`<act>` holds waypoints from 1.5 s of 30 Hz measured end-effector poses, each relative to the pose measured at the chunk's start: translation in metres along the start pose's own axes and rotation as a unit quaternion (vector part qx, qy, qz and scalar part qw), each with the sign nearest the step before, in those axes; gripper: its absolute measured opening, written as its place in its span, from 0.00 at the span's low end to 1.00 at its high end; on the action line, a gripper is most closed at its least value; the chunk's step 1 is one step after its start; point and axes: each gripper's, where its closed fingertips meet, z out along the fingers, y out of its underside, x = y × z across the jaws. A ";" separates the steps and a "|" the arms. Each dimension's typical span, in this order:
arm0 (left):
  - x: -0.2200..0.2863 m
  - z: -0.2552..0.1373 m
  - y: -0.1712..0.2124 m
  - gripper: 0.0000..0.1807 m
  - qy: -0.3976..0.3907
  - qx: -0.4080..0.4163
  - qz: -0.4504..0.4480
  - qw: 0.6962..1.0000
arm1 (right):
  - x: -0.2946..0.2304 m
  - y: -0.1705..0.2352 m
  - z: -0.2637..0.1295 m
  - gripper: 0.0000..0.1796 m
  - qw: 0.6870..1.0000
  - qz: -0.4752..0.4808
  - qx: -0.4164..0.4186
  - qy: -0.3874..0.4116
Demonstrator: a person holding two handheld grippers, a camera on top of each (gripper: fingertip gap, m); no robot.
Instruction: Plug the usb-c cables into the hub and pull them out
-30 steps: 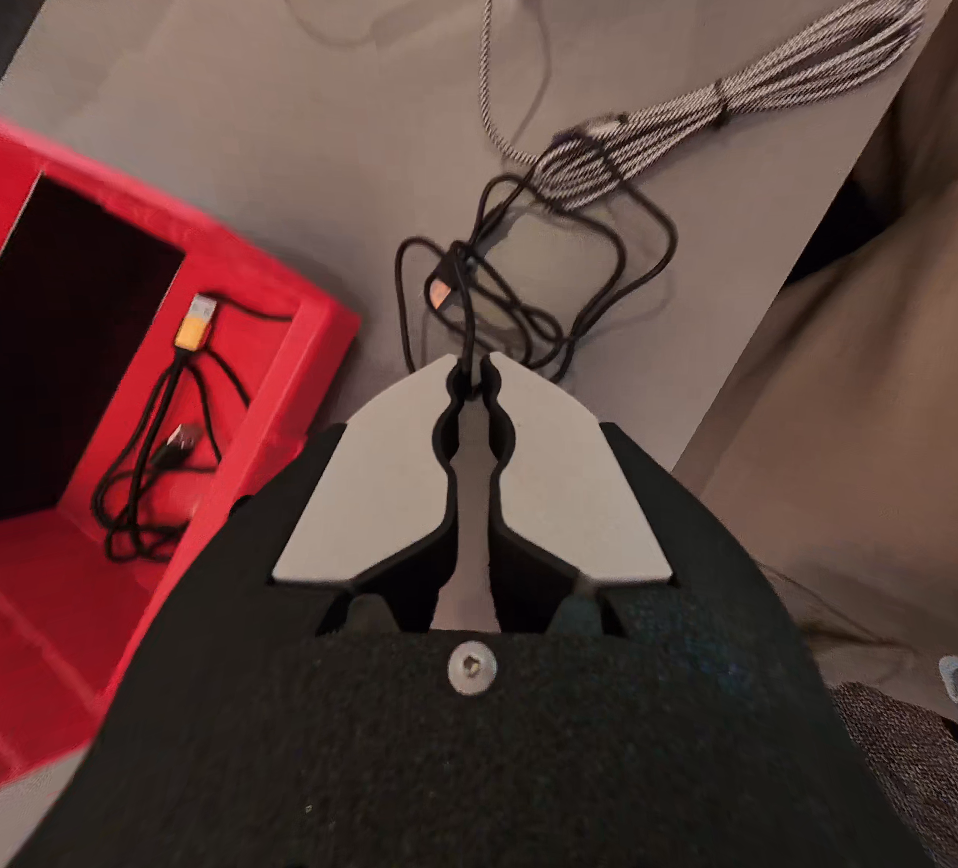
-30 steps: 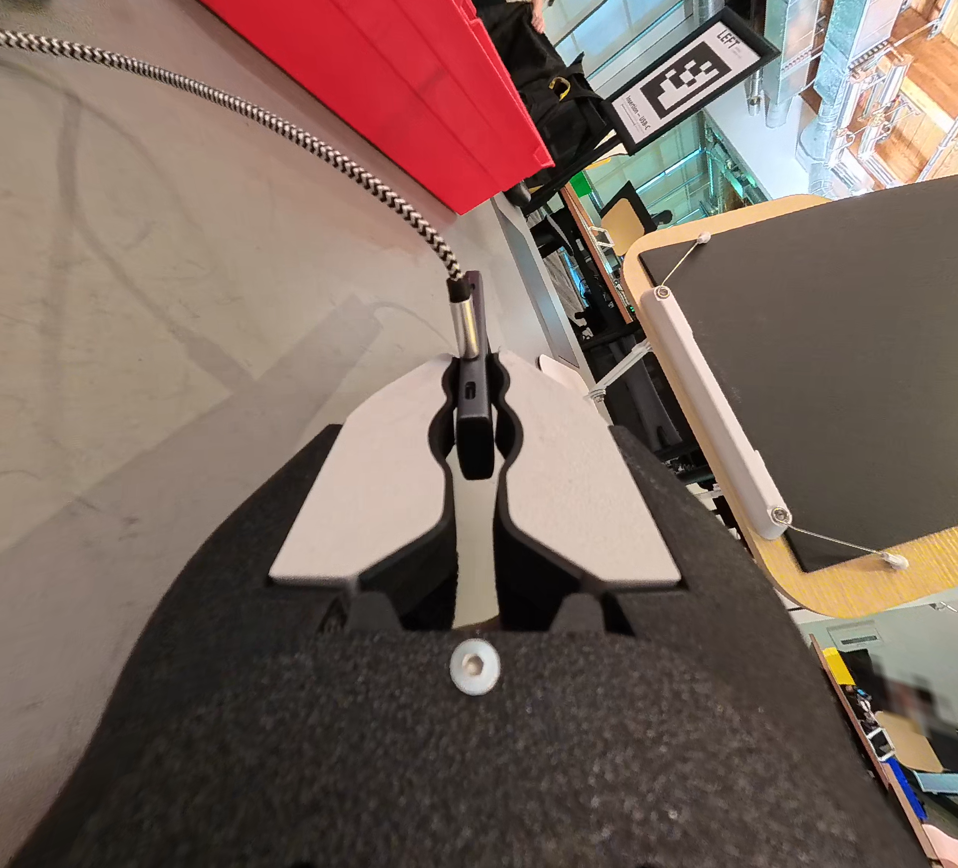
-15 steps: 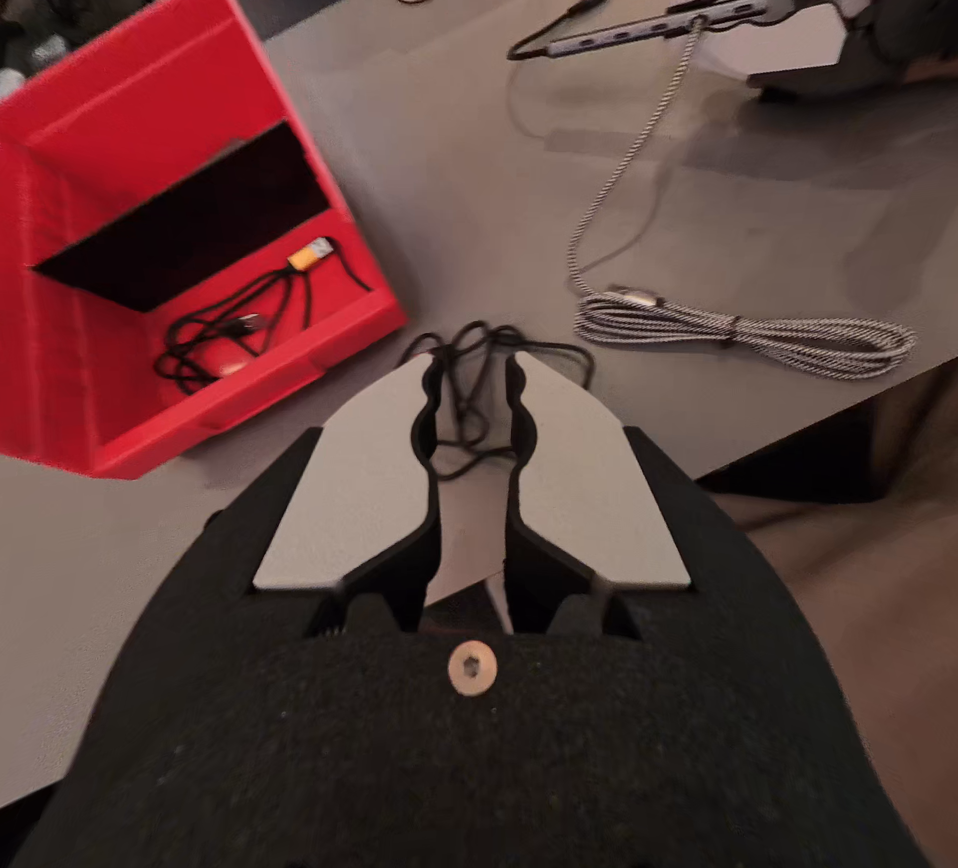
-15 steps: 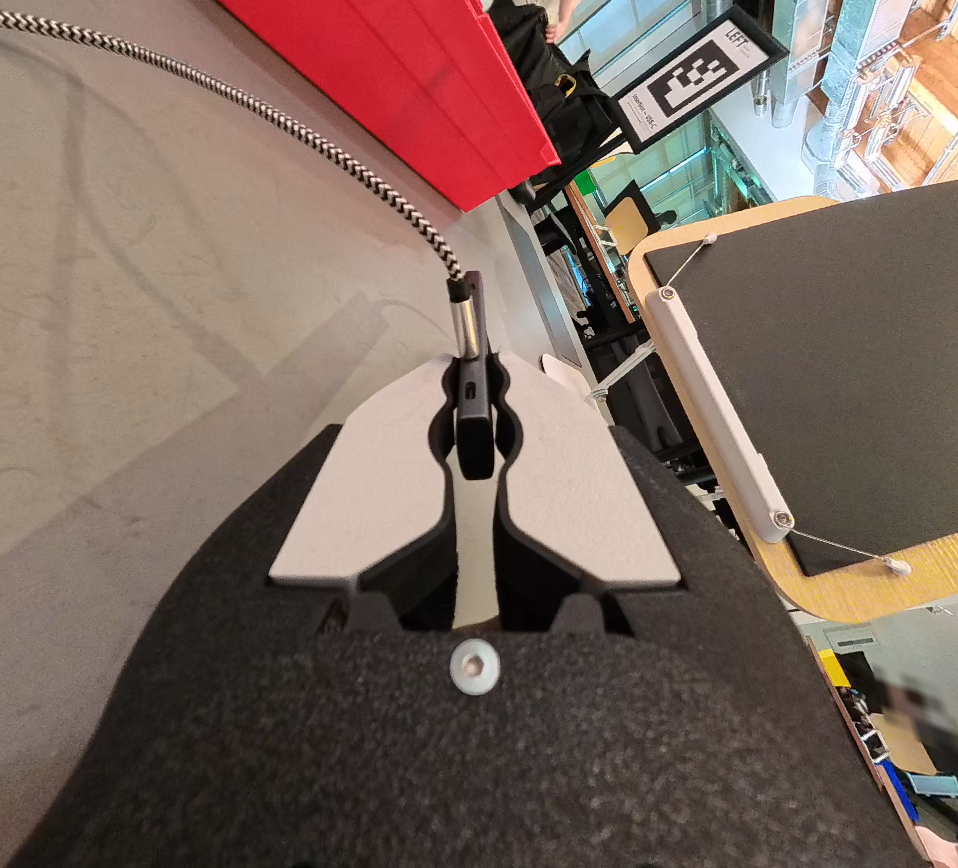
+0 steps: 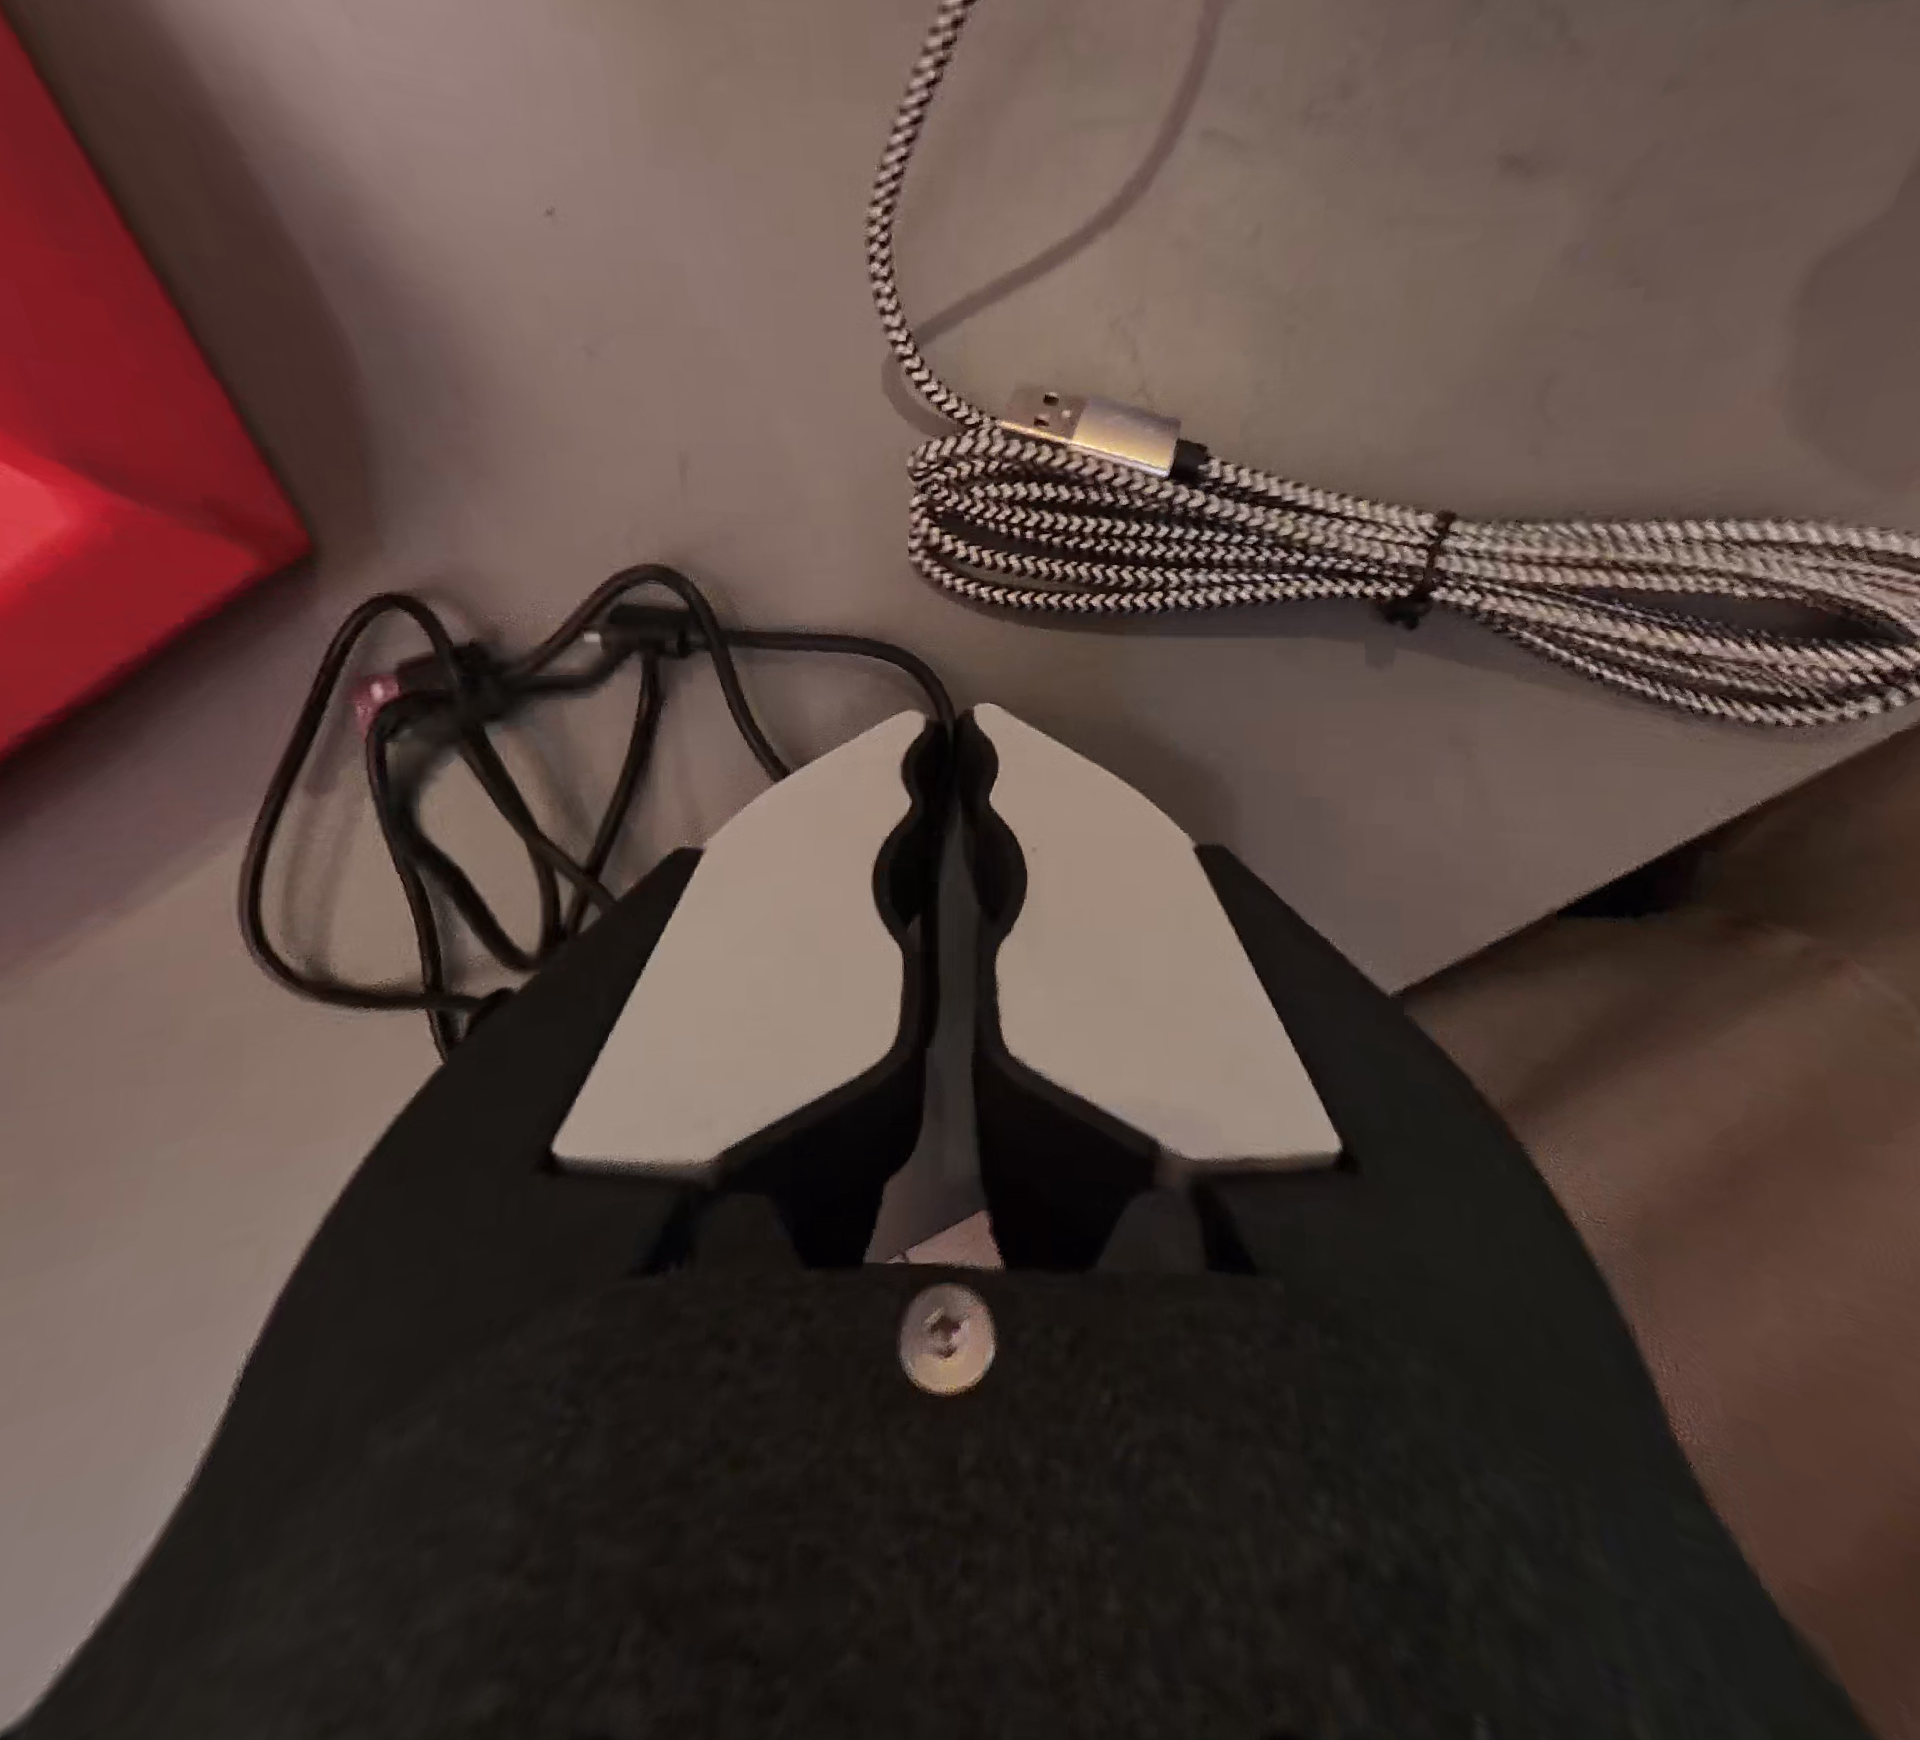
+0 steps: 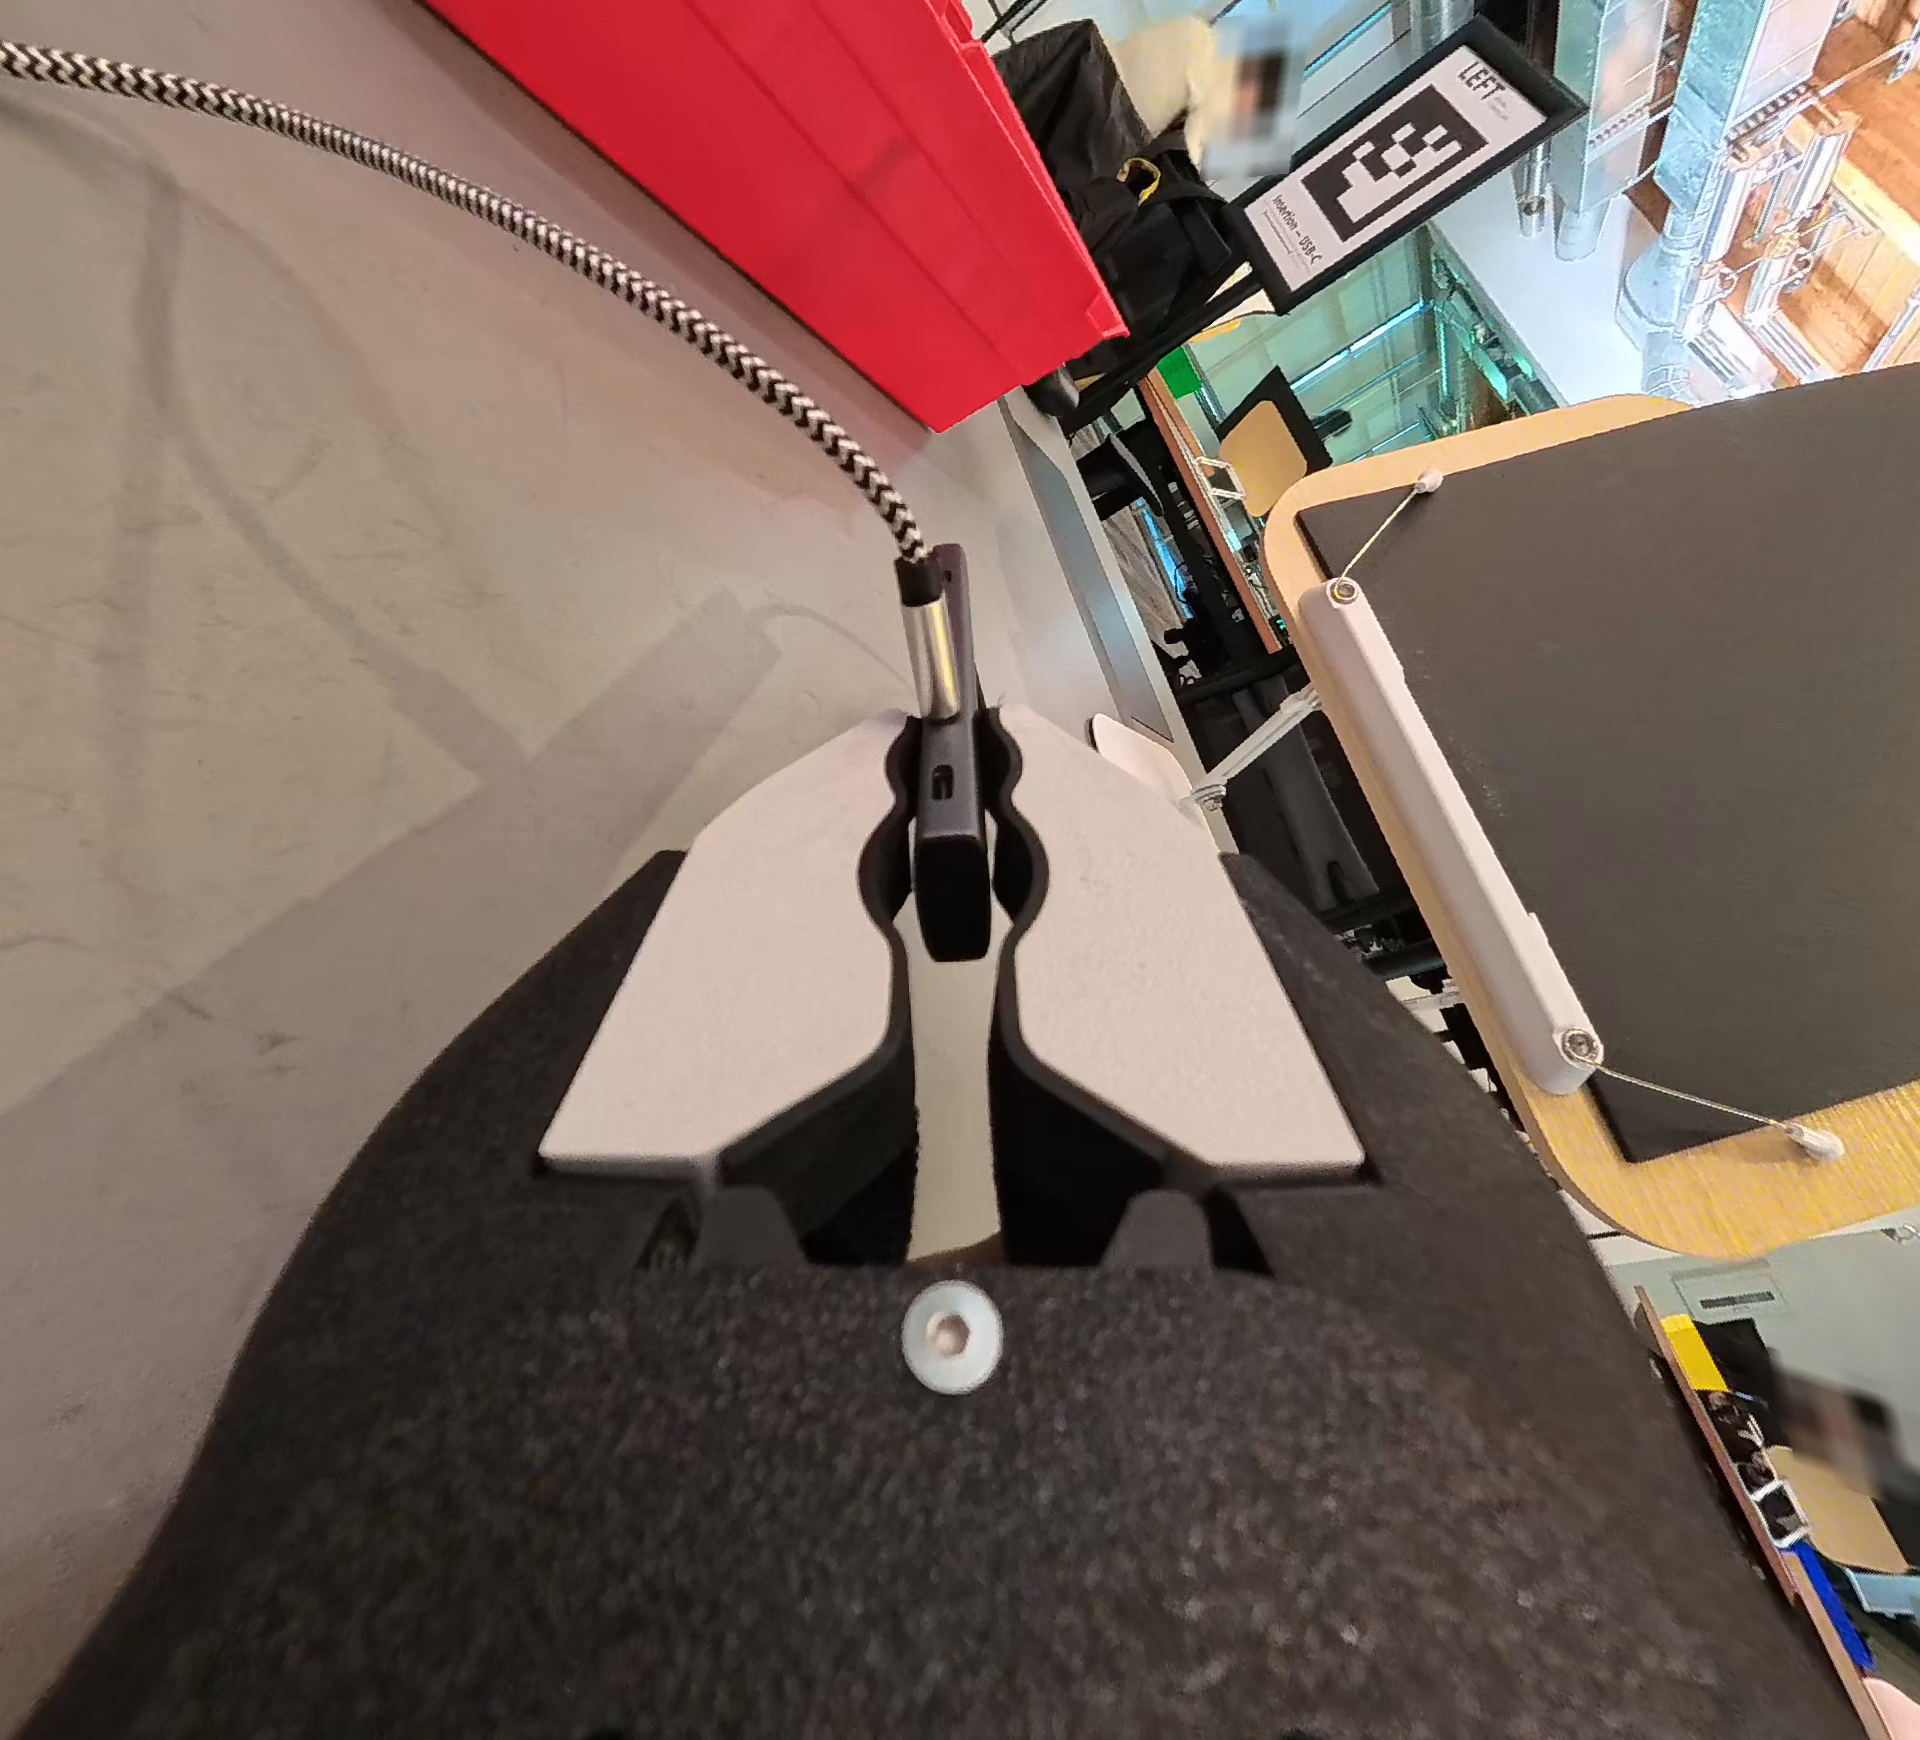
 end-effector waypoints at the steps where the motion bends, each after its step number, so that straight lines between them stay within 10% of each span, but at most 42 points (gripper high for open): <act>1: 0.003 -0.004 -0.004 0.01 0.013 0.010 0.017 1.000 | 0.000 0.000 0.000 0.05 1.000 0.000 0.000 0.000; 18: 0.062 -0.107 -0.083 0.01 0.361 0.321 0.236 0.843 | 0.000 -0.001 0.000 0.05 1.000 0.002 0.001 0.000; 30: 0.057 -0.044 0.002 0.15 0.271 0.106 0.286 0.913 | -0.001 0.000 0.000 0.05 1.000 -0.001 -0.001 -0.002; 37: 0.064 -0.033 -0.010 0.20 0.114 0.139 0.045 0.983 | -0.001 0.000 0.001 0.05 1.000 0.000 -0.002 -0.002; 45: 0.060 -0.011 -0.024 0.19 0.072 0.124 -0.094 0.985 | -0.002 -0.001 0.001 0.05 1.000 0.000 -0.001 -0.003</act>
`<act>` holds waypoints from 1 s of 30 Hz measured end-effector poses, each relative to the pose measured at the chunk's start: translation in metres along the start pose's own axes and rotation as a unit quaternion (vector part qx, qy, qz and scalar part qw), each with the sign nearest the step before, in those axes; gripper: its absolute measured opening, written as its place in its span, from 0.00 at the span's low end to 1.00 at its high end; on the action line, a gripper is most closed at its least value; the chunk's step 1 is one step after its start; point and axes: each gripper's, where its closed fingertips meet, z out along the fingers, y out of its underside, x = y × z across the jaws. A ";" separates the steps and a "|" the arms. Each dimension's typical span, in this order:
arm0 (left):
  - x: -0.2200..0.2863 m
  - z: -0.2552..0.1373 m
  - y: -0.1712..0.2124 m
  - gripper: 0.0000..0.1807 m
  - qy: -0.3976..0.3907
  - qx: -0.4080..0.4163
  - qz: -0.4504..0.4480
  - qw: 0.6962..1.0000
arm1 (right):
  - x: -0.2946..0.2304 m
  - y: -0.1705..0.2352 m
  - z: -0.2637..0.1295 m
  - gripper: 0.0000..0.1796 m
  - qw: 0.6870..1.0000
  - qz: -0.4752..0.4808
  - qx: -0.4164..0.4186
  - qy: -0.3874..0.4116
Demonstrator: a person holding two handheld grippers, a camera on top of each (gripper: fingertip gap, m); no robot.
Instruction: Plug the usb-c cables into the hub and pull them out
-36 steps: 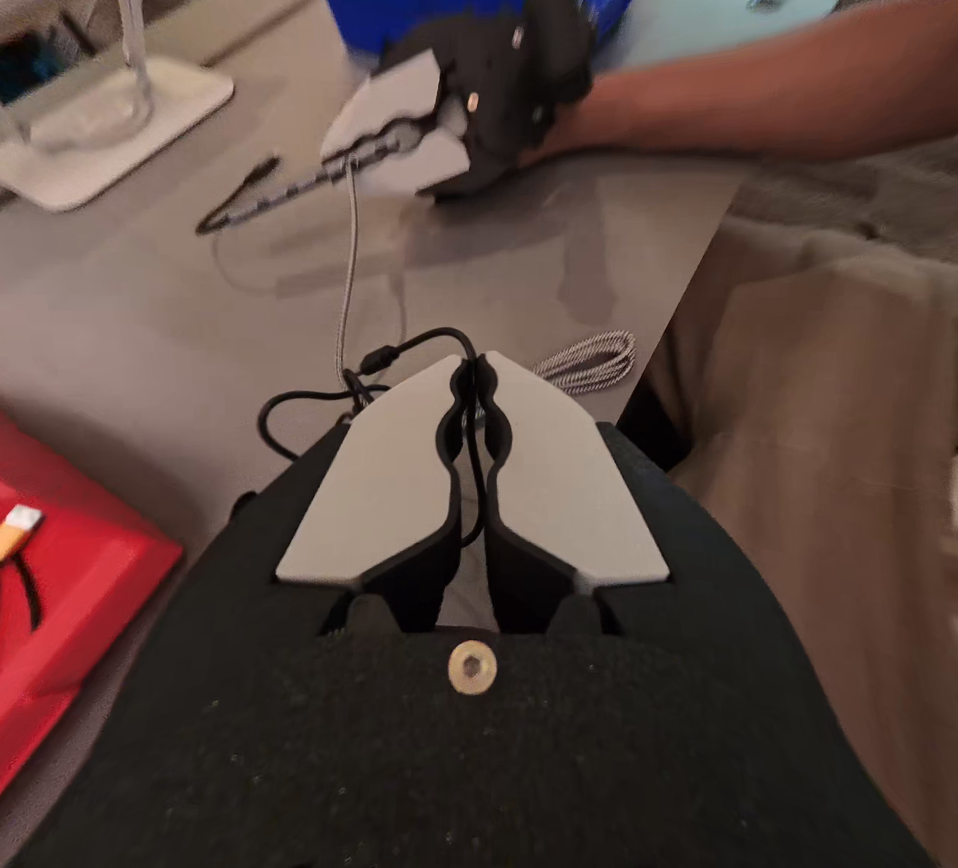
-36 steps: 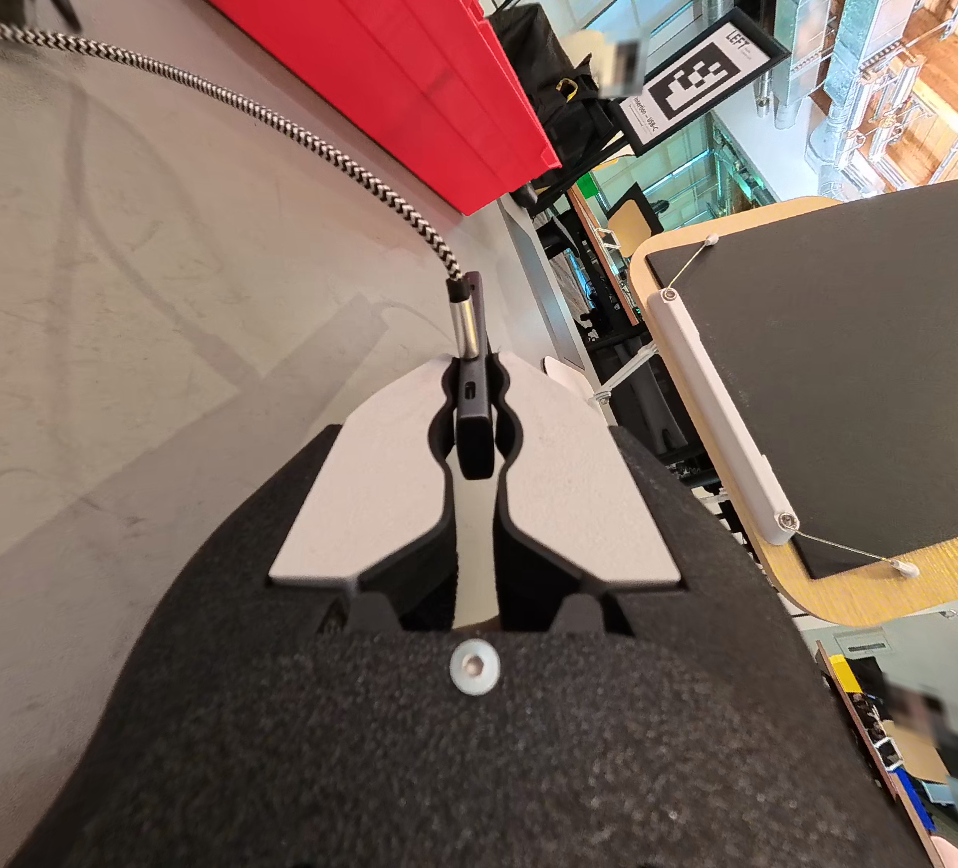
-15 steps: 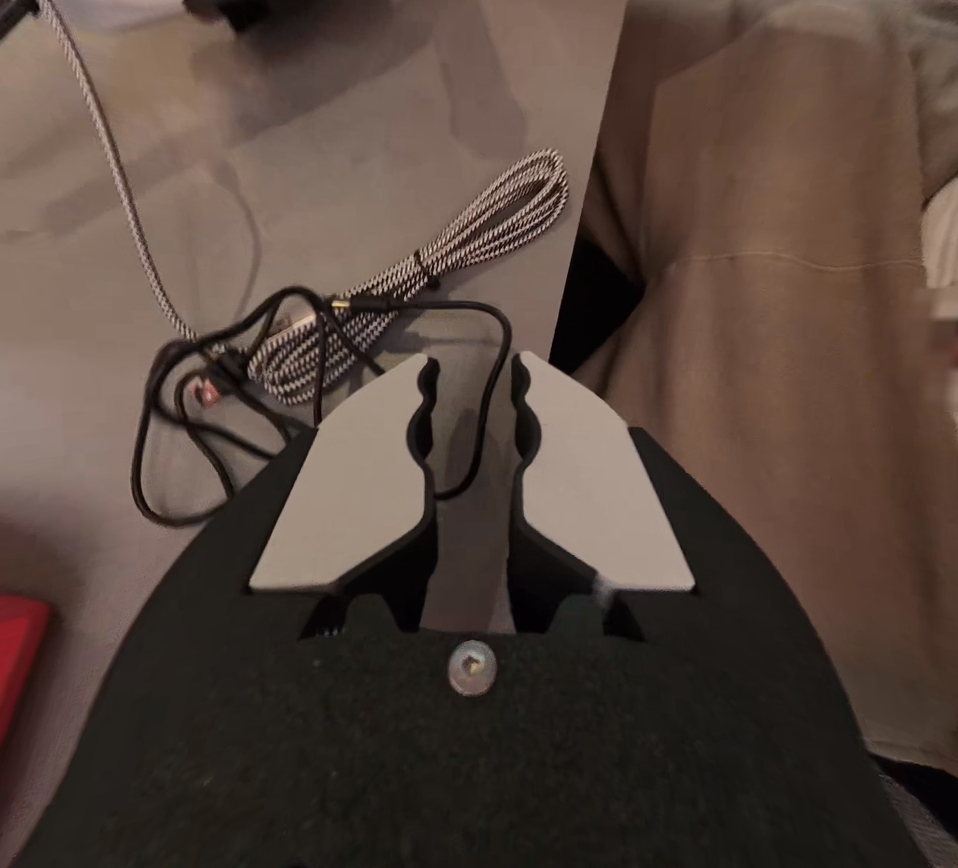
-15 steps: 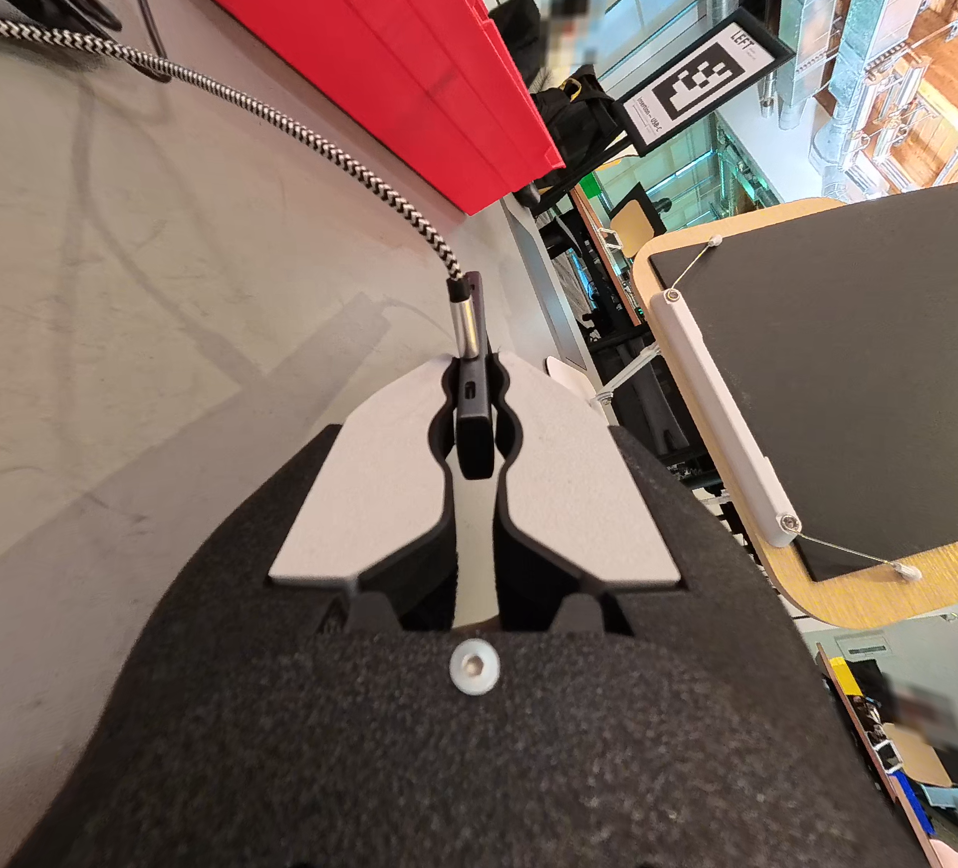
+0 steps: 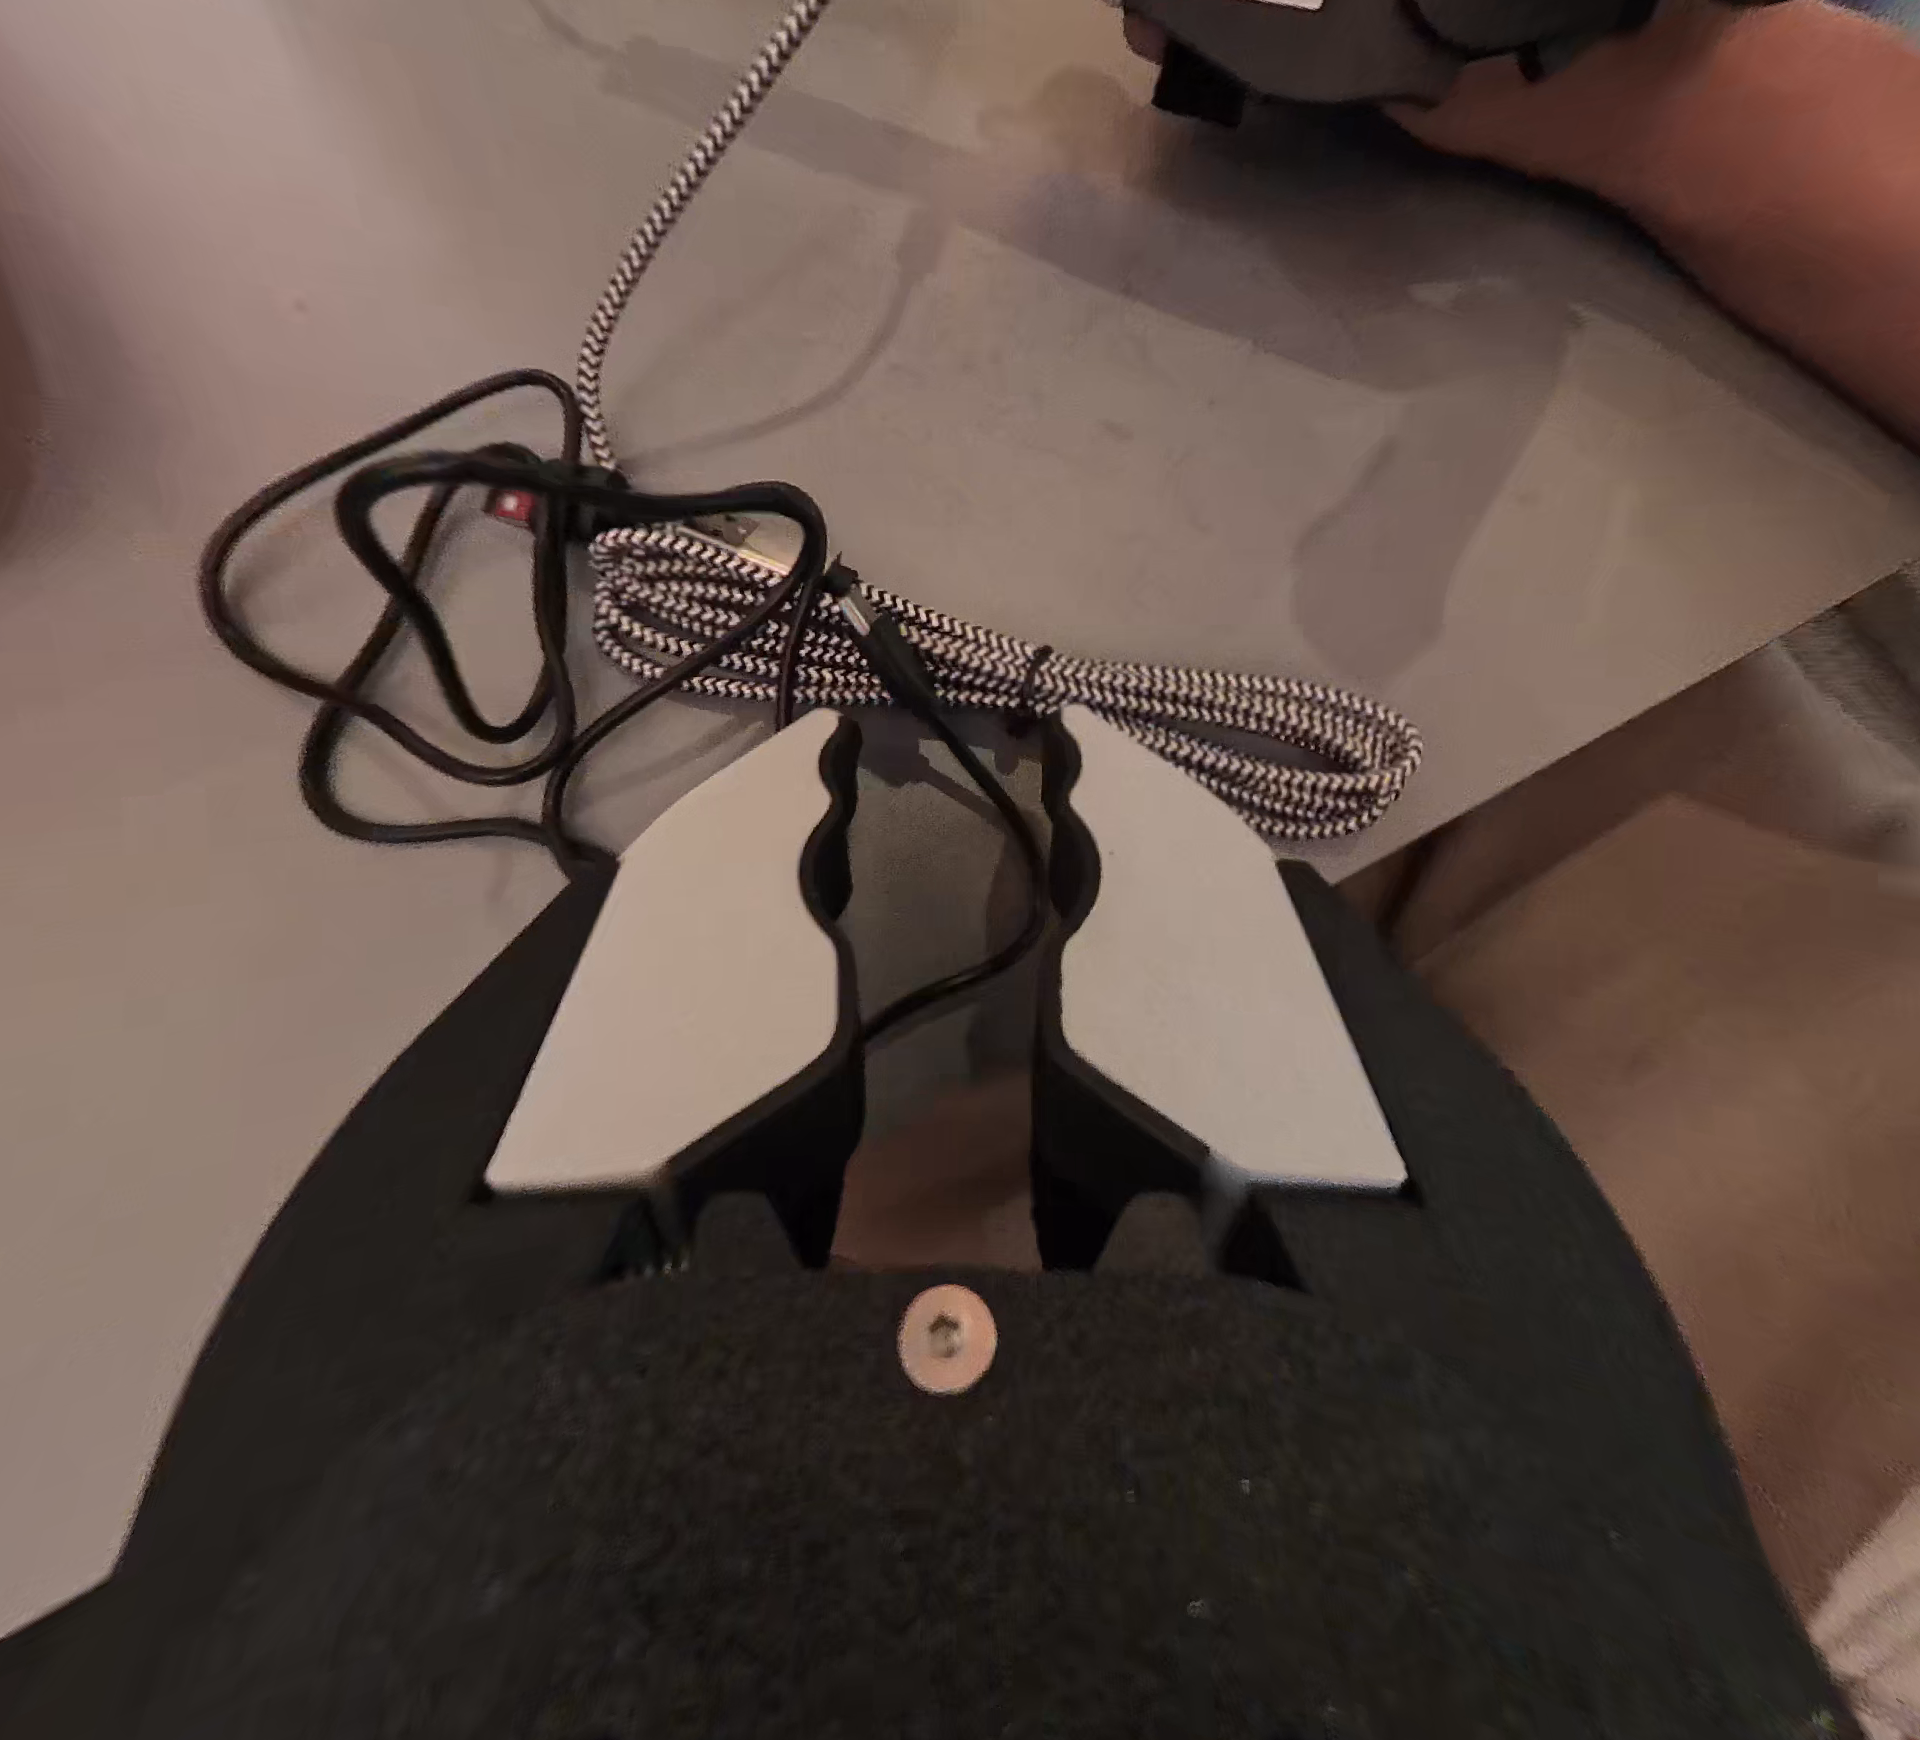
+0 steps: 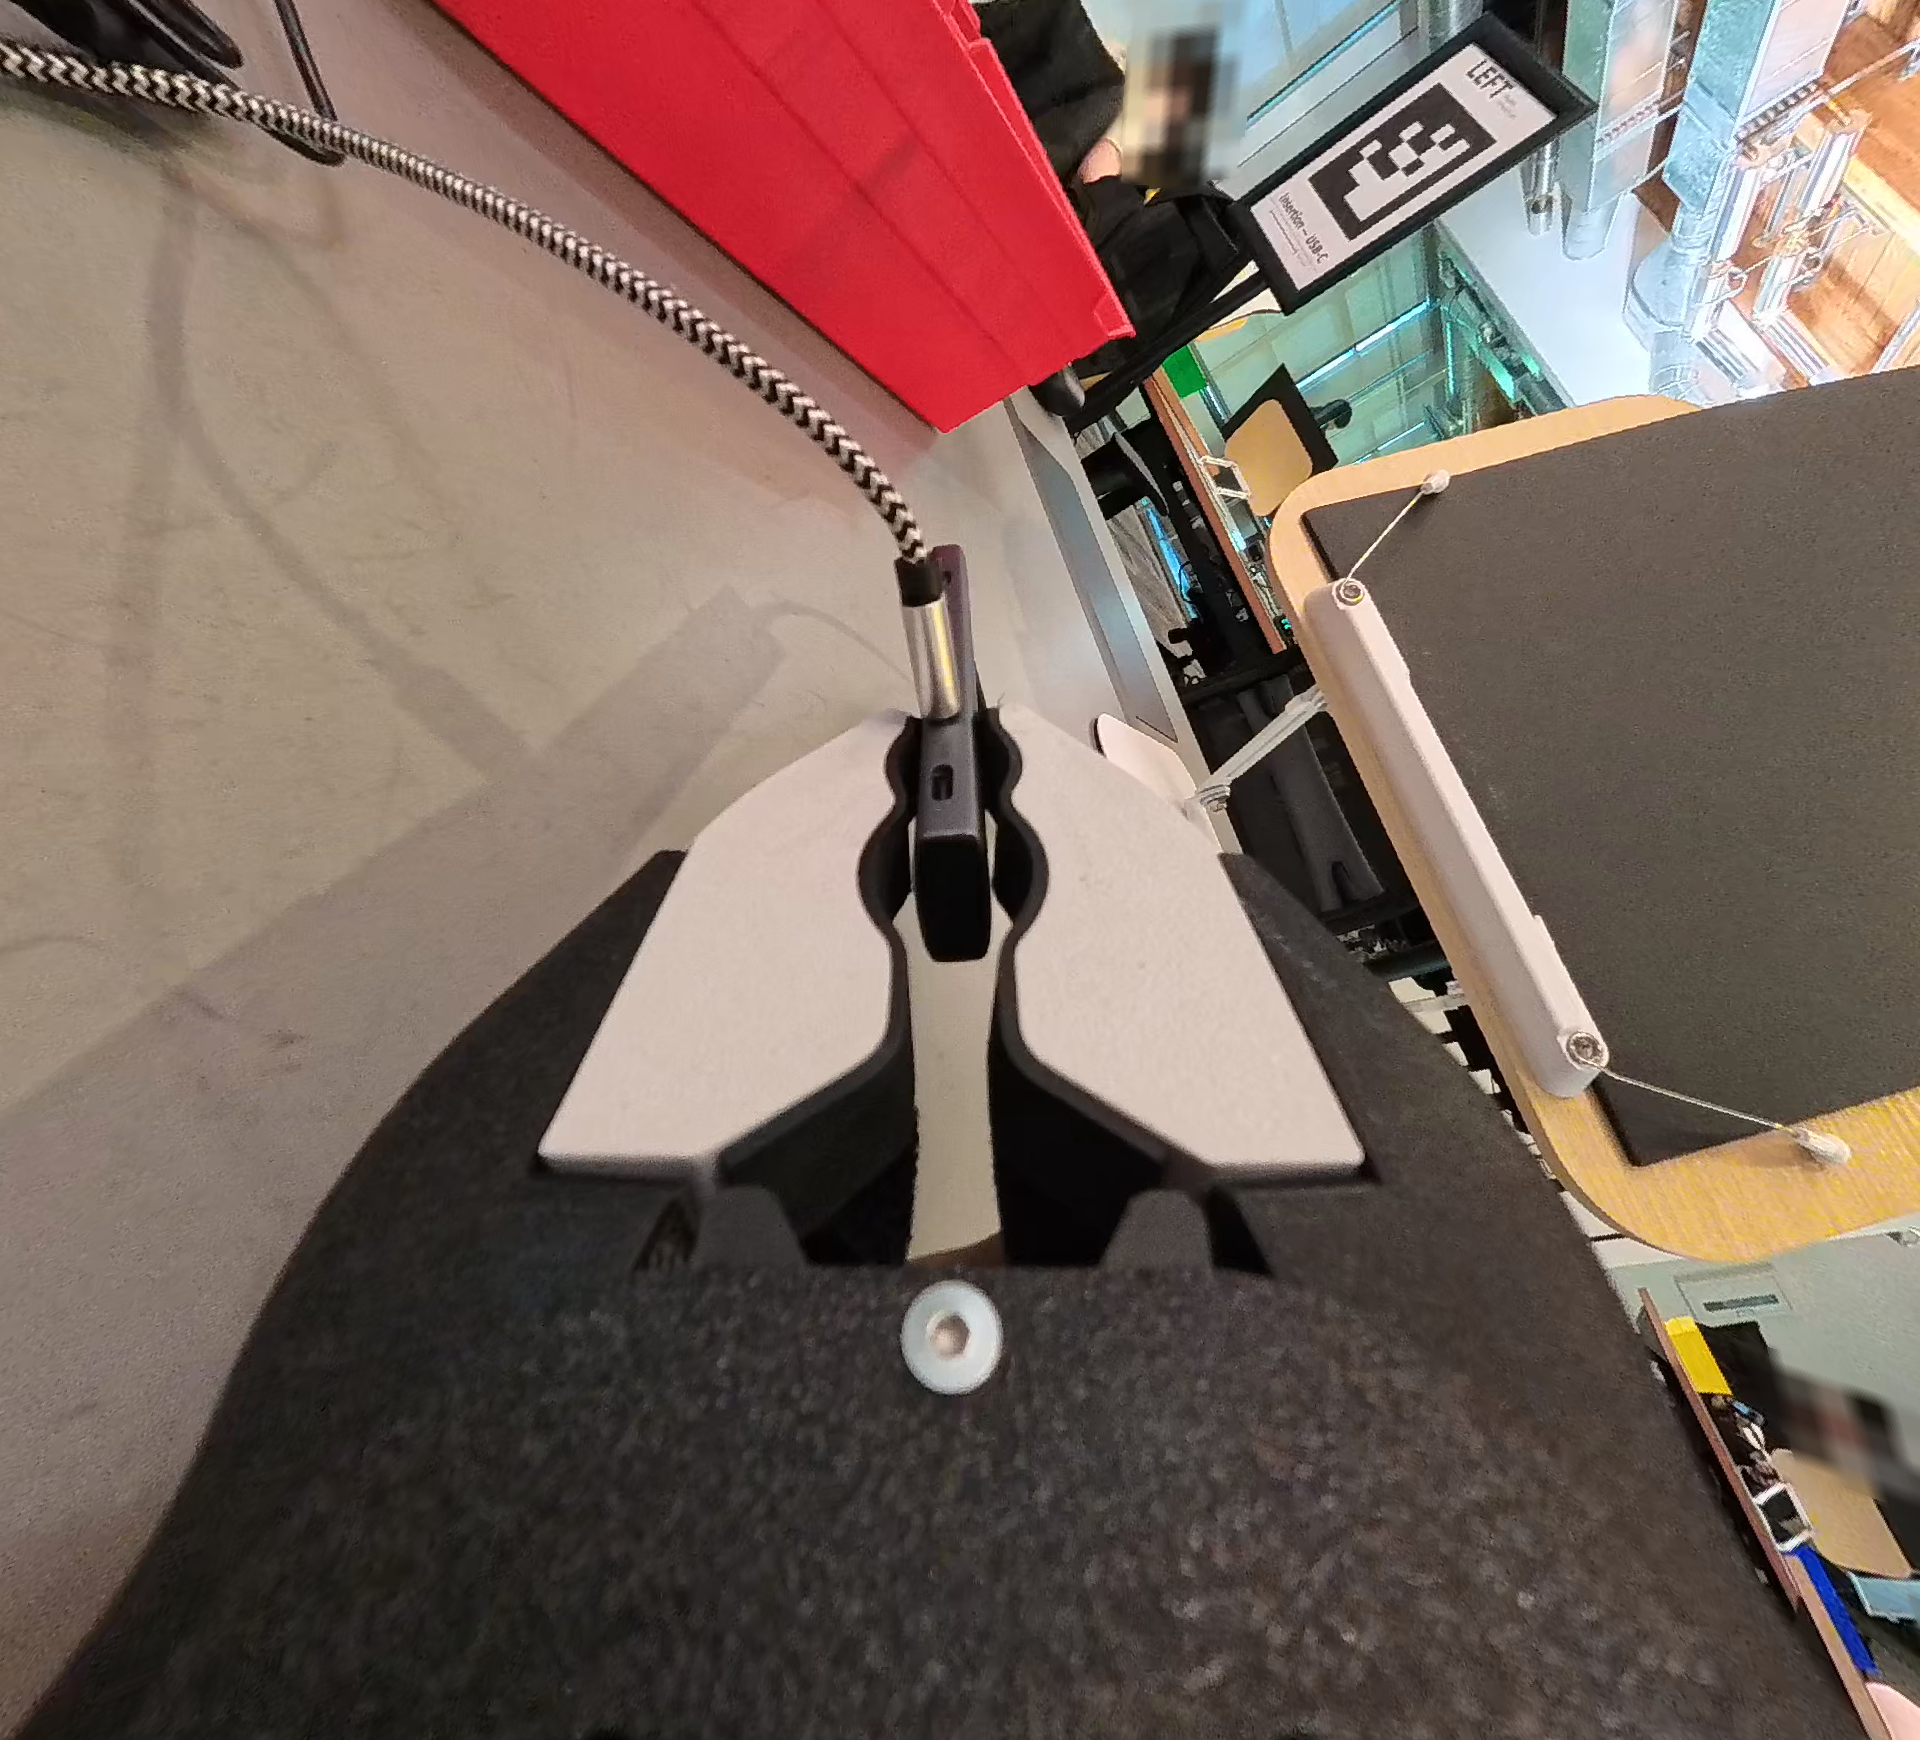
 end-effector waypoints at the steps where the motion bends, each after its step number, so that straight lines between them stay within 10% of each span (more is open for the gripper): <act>1: -0.001 0.004 0.000 0.18 0.006 -0.009 -0.010 1.000 | 0.000 0.000 0.000 0.05 1.000 0.000 0.000 0.000; 10: -0.003 0.004 -0.008 0.03 0.075 -0.042 -0.006 0.996 | 0.001 0.000 0.000 0.05 1.000 0.002 0.000 0.000; 15: 0.027 -0.032 -0.059 0.03 0.265 -0.034 -0.046 0.963 | 0.002 -0.002 0.000 0.05 1.000 0.001 0.008 0.002; 22: -0.005 -0.025 -0.131 0.03 0.307 -0.110 -0.014 0.945 | 0.010 -0.018 -0.009 0.05 0.998 -0.011 0.061 0.032; 30: 0.012 0.020 -0.139 0.03 0.450 -0.257 -0.129 0.845 | 0.022 -0.045 -0.025 0.06 0.980 -0.107 0.123 0.110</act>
